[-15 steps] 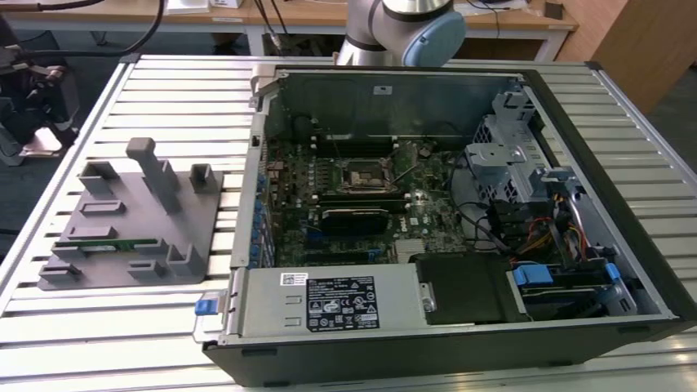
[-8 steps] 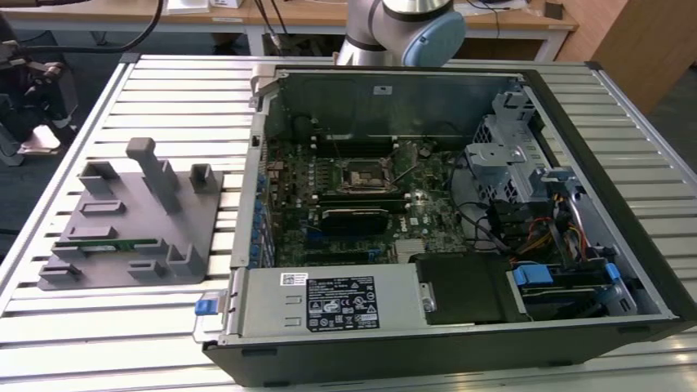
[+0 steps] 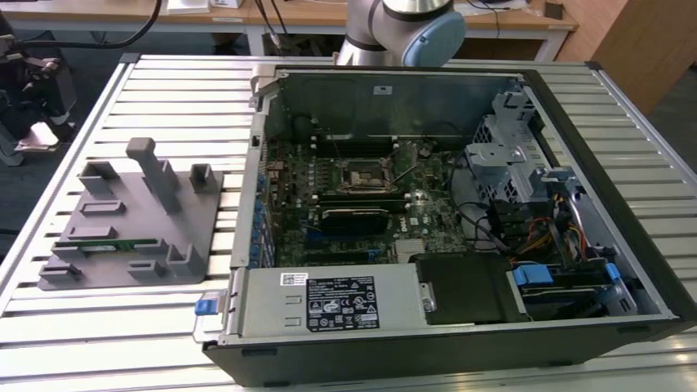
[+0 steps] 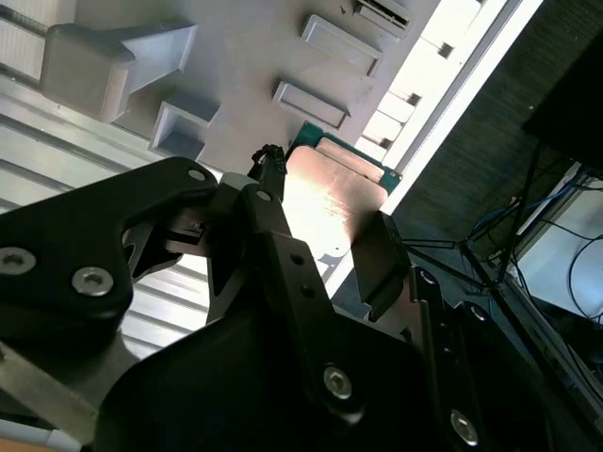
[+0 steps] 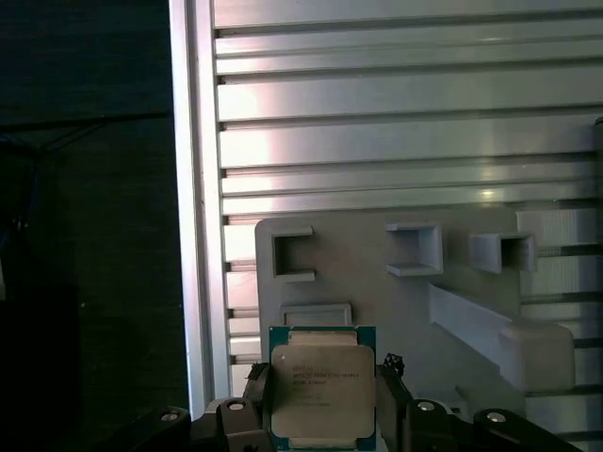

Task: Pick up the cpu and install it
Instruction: 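Pick up the cpu and move it towards the insertion slot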

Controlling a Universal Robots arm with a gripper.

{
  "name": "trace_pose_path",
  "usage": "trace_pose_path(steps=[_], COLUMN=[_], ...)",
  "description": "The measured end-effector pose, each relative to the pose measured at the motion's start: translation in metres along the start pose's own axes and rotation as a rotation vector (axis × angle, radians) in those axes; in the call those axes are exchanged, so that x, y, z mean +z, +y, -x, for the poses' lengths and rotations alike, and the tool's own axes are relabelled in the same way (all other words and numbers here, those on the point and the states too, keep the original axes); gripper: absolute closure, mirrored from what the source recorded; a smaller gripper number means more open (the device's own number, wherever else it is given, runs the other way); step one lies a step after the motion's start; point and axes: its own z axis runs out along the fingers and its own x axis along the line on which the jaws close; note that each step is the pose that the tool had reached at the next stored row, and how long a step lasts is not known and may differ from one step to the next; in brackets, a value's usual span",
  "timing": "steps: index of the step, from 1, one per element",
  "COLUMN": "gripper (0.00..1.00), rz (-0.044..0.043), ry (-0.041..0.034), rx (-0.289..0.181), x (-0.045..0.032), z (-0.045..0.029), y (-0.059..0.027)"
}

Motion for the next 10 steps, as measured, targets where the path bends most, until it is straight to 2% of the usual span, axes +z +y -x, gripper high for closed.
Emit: trace_pose_path(steps=[10], gripper=[0.47], rz=[-0.0016], ry=[-0.0002], rx=[0.000], x=[-0.0060], z=[-0.0001], y=[0.0007])
